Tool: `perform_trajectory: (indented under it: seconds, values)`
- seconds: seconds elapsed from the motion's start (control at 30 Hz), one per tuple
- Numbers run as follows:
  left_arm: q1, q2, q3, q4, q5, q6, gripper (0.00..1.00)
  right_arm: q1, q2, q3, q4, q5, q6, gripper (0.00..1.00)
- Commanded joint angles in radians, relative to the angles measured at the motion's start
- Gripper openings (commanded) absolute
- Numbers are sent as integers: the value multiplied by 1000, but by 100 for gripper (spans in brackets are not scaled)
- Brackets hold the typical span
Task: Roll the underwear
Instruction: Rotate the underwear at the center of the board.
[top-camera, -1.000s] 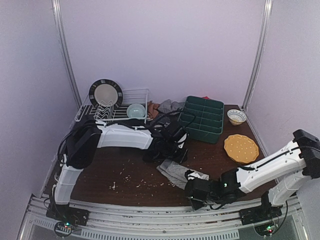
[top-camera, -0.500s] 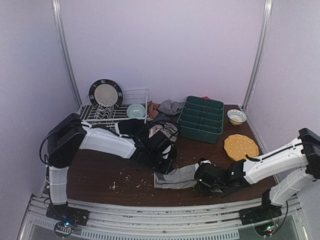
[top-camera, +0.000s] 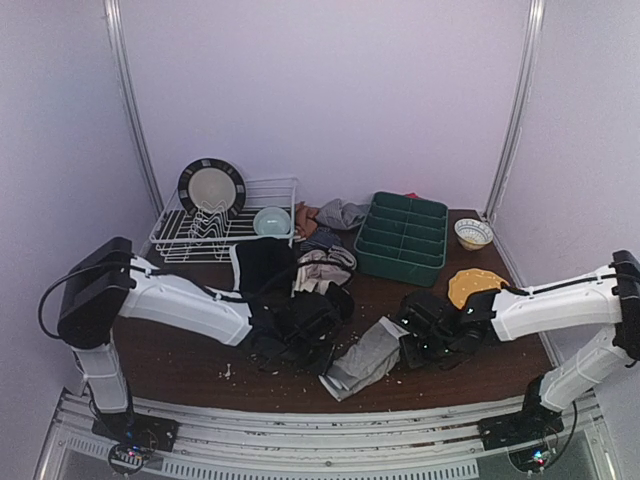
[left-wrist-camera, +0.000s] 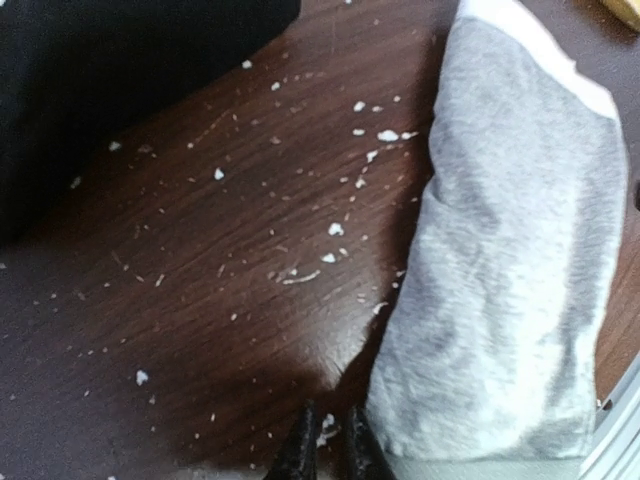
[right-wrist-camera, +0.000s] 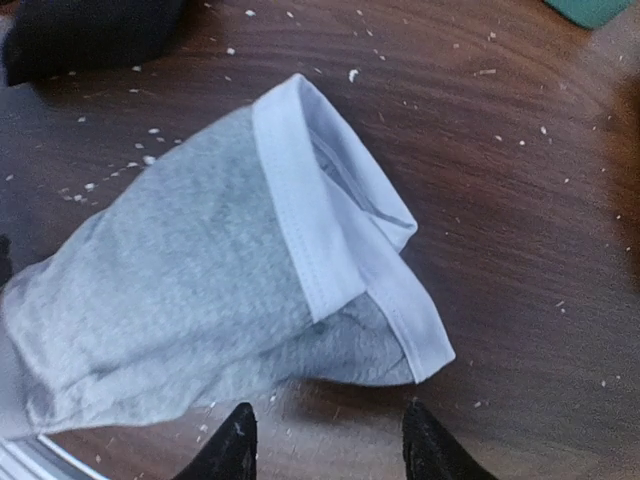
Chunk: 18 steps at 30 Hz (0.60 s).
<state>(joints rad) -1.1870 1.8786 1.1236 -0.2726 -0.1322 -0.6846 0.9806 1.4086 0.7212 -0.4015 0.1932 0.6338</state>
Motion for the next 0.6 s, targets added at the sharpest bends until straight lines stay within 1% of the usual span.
perform_trajectory:
  seconds: [0.0,0.13,0.23,0.33,0.4,0.5,0.57]
  values:
    - [-11,-100,-4,-17,-73,-18,12,36,-159,24,-132,-7,-16,50]
    - [-10,-119,-16,-13,-119,-6,15,36,-209,-11,-145,25,99,49]
    - [-4,-67,30,-24,-120,23,17,34,-187,-74,-80,10,147,40]
    - [-3,0,94,-35,-94,45,16,17,-98,-92,-62,24,162,26]
    - [-4,33,110,-34,-69,46,14,0,-45,-94,-39,34,155,19]
    - [-8,60,106,-13,-30,39,13,-42,21,-96,0,41,143,11]
    - [-14,62,97,-3,-18,35,12,-63,54,-91,19,49,129,9]
